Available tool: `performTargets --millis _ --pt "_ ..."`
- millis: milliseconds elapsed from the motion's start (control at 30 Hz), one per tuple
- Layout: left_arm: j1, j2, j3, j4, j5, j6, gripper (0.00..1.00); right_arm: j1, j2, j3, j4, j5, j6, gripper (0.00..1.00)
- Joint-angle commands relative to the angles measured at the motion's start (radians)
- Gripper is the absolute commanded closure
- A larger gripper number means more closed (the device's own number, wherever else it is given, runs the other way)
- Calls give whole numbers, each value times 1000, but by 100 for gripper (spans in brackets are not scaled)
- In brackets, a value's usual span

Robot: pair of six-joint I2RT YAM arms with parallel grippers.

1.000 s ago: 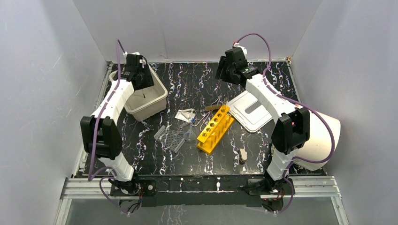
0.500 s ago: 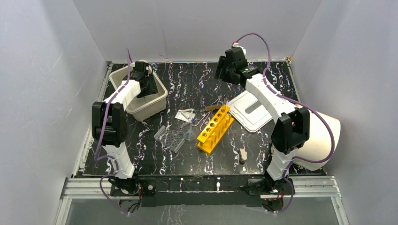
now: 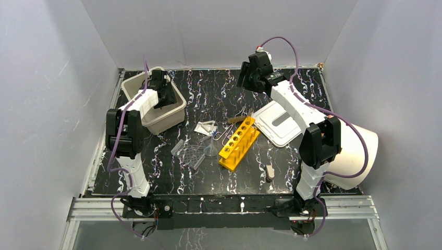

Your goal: Organize the chemistry lab equipment

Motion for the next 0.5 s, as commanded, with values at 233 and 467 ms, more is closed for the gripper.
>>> performTargets --millis 233,467 --pt "3 -77 73 -33 -10 16 33 -6 2 69 7 -25 -36 28" --pt "3 -173 112 -115 -8 -5 19 -3 11 104 -19 -64 -78 25"
